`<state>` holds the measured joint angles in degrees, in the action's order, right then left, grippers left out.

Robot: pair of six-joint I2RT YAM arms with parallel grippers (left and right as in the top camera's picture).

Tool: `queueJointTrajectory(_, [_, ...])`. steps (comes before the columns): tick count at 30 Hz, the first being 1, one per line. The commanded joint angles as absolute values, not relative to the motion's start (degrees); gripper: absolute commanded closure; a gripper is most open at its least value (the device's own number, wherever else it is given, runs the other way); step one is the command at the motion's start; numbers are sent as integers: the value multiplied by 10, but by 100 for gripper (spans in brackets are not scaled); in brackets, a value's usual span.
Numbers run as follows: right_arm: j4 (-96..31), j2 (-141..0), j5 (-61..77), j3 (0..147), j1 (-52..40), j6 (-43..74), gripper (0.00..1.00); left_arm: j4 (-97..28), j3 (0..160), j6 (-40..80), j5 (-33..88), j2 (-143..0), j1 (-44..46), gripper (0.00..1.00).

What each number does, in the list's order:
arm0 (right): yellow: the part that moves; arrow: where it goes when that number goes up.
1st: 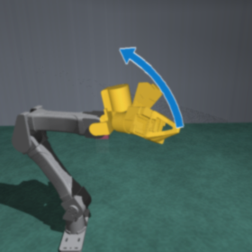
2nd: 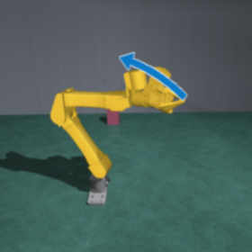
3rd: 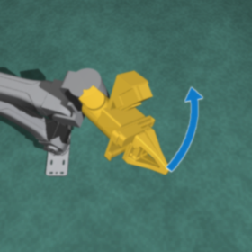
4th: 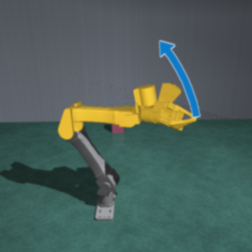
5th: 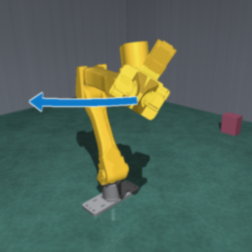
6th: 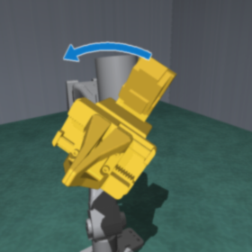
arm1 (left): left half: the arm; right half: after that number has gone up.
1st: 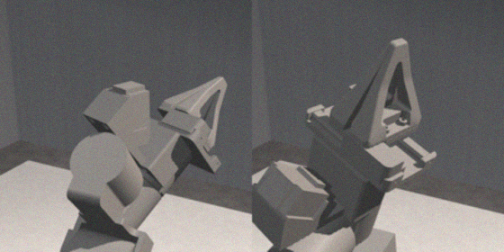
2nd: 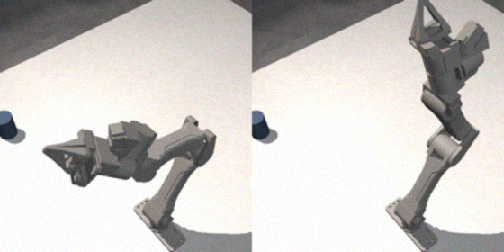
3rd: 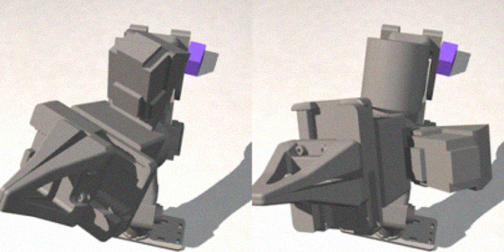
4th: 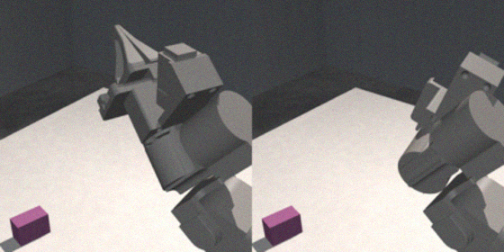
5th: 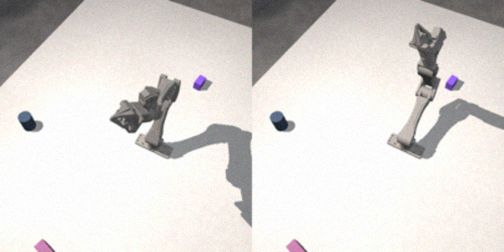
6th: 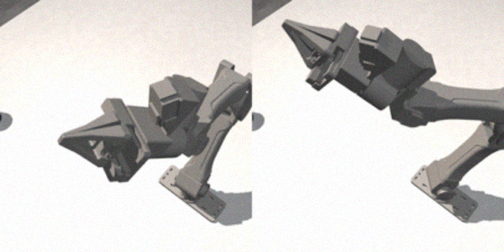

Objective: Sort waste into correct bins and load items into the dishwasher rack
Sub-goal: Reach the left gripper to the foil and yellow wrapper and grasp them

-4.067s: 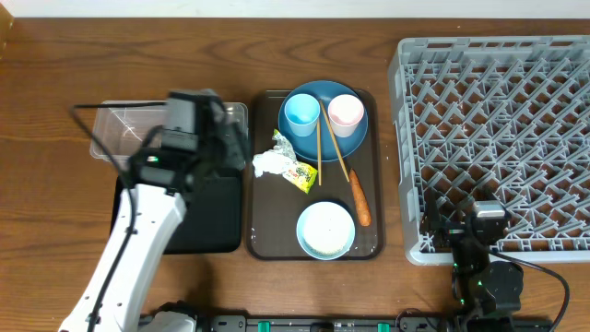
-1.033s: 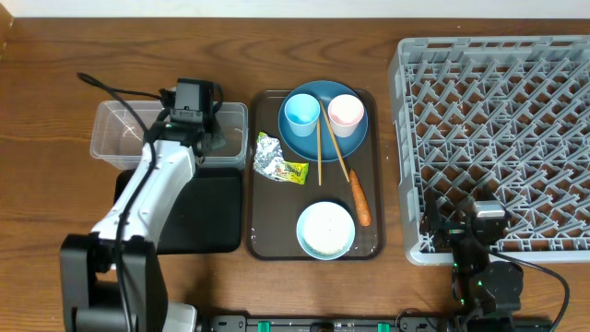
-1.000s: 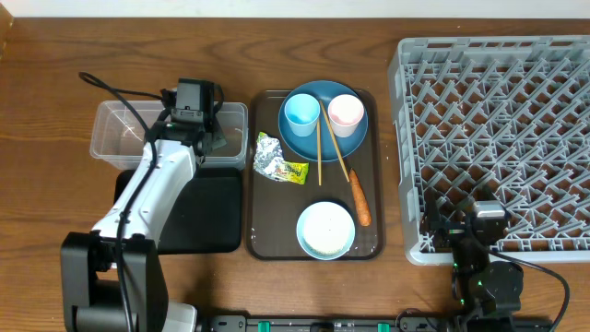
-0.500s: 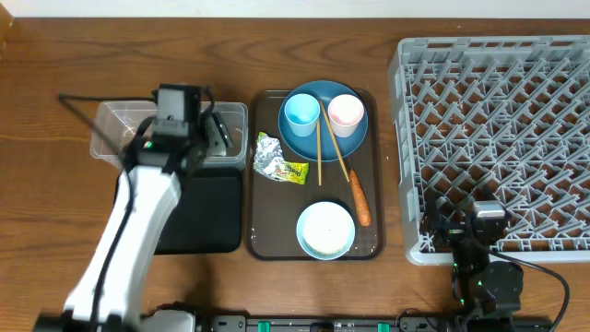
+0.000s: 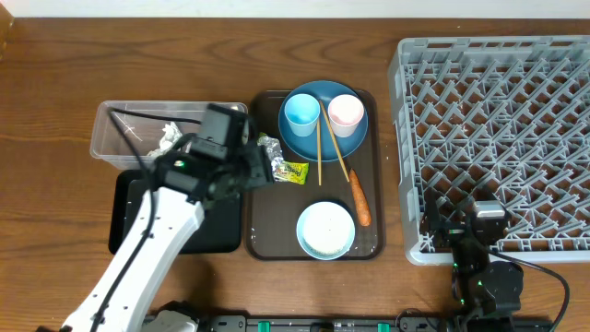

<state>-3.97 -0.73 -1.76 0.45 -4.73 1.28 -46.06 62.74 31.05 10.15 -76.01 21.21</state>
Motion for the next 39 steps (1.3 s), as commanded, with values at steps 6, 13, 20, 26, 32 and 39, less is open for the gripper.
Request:
queueJointTrajectory(6, [-41, -6, -17, 3, -47, 21, 1, -445, 633, 455, 46, -812, 258, 37])
queueJointTrajectory(13, [-41, -6, -17, 3, -47, 21, 1, -431, 632, 584, -18, -880, 288, 37])
queueJointTrajectory(20, [-41, -6, -17, 3, -47, 21, 1, -376, 632, 593, -37, -953, 307, 39])
queueJointTrajectory(26, [-41, -6, -17, 3, -47, 21, 1, -347, 632, 594, -37, -1013, 307, 41])
queueJointTrajectory(32, [-41, -6, -17, 3, -47, 21, 1, -328, 632, 595, -37, -1051, 307, 44])
queueJointTrajectory(39, [-41, -6, -17, 3, -47, 21, 1, -327, 632, 594, -37, -1053, 307, 73])
